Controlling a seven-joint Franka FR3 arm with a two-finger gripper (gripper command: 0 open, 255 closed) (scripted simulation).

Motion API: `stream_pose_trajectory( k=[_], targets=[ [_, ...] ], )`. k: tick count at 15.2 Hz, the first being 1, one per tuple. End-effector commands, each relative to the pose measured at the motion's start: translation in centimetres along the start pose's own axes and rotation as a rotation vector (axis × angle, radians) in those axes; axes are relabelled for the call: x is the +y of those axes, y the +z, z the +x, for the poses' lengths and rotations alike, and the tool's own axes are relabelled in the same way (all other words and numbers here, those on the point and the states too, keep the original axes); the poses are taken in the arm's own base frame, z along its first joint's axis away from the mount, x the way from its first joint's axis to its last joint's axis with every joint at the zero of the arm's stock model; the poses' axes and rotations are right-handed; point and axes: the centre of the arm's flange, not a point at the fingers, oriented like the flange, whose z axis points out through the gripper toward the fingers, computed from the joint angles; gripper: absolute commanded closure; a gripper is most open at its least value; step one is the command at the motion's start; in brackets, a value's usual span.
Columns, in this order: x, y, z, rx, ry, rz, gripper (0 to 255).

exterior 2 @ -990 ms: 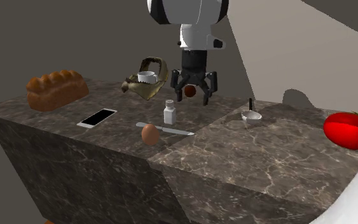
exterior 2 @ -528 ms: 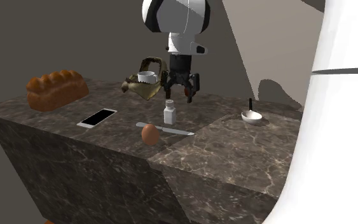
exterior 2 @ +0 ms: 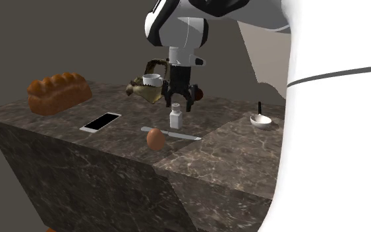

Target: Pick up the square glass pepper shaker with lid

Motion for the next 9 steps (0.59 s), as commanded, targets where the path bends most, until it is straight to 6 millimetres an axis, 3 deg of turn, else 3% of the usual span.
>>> stream_pose_trajectory(
  k=[1, 4, 5, 9],
  targets=[
    [-0.04, 1.09, 0.25, 0.0, 0.0, 0.001, 0],
    [-0.07, 1.9, 0.4, 0.0, 0.0, 0.001, 0],
    [-0.12, 1.91, 0.4, 0.0, 0.0, 0.0, 255],
    [-0.13, 1.92, 0.4, 0.0, 0.0, 0.0, 255]
  ],
)
